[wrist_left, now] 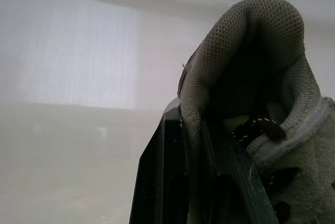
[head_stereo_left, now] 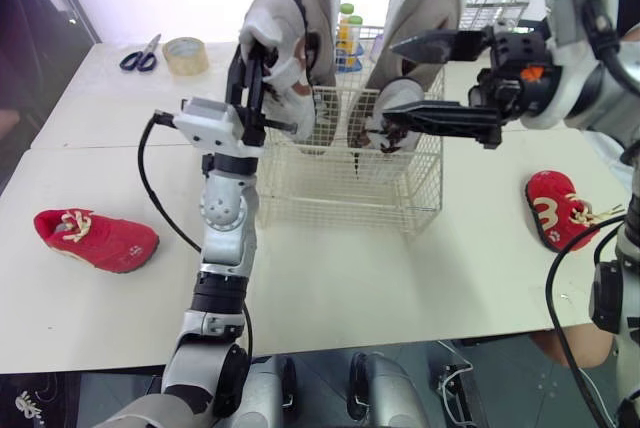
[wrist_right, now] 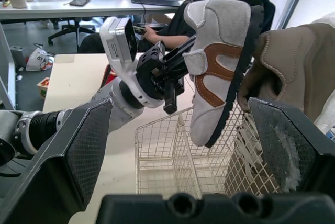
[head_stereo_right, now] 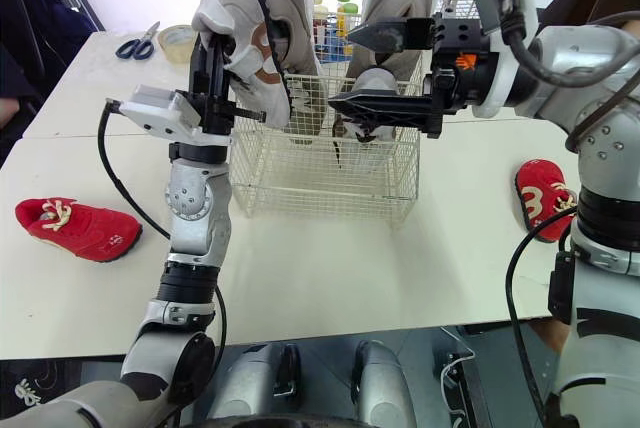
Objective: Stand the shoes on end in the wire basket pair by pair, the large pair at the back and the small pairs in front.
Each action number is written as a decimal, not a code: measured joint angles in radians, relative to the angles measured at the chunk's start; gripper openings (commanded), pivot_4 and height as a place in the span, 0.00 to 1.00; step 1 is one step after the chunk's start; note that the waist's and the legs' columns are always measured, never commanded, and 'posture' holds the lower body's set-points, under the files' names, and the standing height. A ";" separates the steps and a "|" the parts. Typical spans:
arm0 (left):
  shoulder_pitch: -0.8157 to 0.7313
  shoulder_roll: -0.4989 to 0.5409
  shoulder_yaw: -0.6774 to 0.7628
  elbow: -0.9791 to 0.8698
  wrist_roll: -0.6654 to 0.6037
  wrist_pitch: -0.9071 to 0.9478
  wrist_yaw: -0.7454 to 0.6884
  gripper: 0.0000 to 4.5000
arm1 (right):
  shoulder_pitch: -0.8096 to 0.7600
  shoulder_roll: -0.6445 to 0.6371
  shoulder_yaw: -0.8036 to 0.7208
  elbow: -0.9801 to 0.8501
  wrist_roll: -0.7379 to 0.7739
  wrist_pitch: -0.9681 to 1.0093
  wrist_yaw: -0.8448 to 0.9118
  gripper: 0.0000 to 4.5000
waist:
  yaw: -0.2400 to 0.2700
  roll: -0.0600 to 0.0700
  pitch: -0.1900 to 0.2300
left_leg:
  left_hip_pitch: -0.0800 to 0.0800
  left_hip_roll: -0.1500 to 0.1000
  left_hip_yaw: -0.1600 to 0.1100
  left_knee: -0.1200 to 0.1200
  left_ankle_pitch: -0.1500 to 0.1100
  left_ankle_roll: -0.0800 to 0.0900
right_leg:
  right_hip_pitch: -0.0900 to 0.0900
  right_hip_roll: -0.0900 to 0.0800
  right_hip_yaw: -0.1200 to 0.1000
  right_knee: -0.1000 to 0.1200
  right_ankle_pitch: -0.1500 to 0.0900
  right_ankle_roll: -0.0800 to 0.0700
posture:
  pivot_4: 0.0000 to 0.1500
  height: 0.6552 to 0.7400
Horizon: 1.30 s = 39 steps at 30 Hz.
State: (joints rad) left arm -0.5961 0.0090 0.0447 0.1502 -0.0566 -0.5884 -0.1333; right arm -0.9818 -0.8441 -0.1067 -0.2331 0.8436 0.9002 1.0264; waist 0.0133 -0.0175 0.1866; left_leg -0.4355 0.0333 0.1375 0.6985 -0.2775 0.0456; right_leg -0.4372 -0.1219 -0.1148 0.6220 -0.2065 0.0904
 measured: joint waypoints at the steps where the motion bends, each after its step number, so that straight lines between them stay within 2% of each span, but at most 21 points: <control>1: 0.014 -0.002 -0.006 0.007 0.009 -0.014 0.002 0.01 | 0.000 0.000 0.000 -0.001 0.004 0.004 -0.001 1.00 | 0.000 0.000 0.000 | 0.000 0.000 0.000 0.000 -0.001 0.002 | 0.000 0.000 0.000 0.000 0.000 0.000 | 1.00 1.00; 5: 0.089 -0.007 -0.033 0.066 0.061 -0.068 0.008 0.01 | 0.006 -0.001 -0.001 -0.001 0.005 0.006 -0.004 1.00 | 0.000 0.000 0.000 | 0.000 0.000 0.000 0.000 -0.003 0.005 | 0.000 -0.001 -0.001 0.000 0.000 0.000 | 1.00 1.00; 13: 0.110 0.010 -0.068 0.165 0.154 -0.208 0.046 0.01 | 0.006 0.004 -0.002 0.001 0.004 -0.010 -0.002 1.00 | -0.002 0.008 -0.005 | 0.000 0.000 0.000 0.000 -0.004 0.007 | 0.000 -0.002 -0.002 0.000 0.001 -0.001 | 1.00 1.00; 16: 0.112 0.009 -0.067 0.198 0.148 -0.213 0.054 0.01 | 0.006 0.006 -0.002 0.002 0.003 -0.015 0.000 1.00 | -0.002 0.019 -0.012 | 0.001 0.000 0.000 0.000 -0.005 0.007 | 0.001 -0.002 -0.002 0.000 0.001 -0.001 | 1.00 1.00; 19: 0.120 -0.002 -0.067 0.206 0.113 -0.206 0.053 0.01 | 0.006 0.009 -0.002 0.002 0.003 -0.020 0.000 1.00 | -0.003 0.023 -0.015 | 0.006 0.000 0.000 0.000 -0.005 0.007 | 0.004 -0.002 -0.002 0.001 0.000 -0.001 | 1.00 1.00; 28: 0.160 -0.020 -0.067 0.148 0.023 -0.117 0.031 0.01 | 0.018 0.009 -0.002 0.001 0.003 -0.029 0.006 1.00 | -0.010 0.028 -0.018 | 0.009 0.000 0.000 -0.001 -0.005 0.008 | 0.007 -0.002 -0.002 0.000 0.000 -0.001 | 1.00 1.00; 31: 0.176 -0.020 -0.068 0.118 0.001 -0.084 0.017 0.23 | 0.020 0.009 -0.002 0.001 0.002 -0.035 0.012 1.00 | -0.013 0.030 -0.019 | 0.009 0.000 0.000 -0.001 -0.005 0.008 | 0.007 -0.002 -0.002 0.000 0.000 -0.001 | 1.00 1.00; 37: 0.230 -0.008 -0.068 0.005 -0.040 -0.006 -0.012 0.89 | 0.031 0.011 0.004 0.002 -0.014 -0.056 0.016 1.00 | -0.030 0.030 -0.019 | 0.009 0.000 0.000 -0.002 -0.006 0.008 | 0.007 -0.001 -0.001 -0.003 0.000 -0.001 | 1.00 1.00; 39: 0.247 0.015 -0.071 -0.040 -0.046 0.028 -0.037 0.89 | 0.031 0.016 0.005 0.003 -0.019 -0.064 0.019 1.00 | -0.034 0.030 -0.019 | 0.009 0.000 0.000 -0.003 -0.006 0.008 | 0.007 -0.001 -0.001 -0.004 0.000 -0.001 | 1.00 1.00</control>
State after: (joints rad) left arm -0.3486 0.0241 -0.0259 0.1101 -0.1026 -0.5600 -0.1703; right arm -0.9511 -0.8284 -0.1018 -0.2303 0.8249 0.8366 1.0450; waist -0.0207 0.0126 0.1672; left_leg -0.4264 0.0337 0.1378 0.6951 -0.2833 0.0541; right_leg -0.4304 -0.1227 -0.1159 0.6182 -0.2064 0.0896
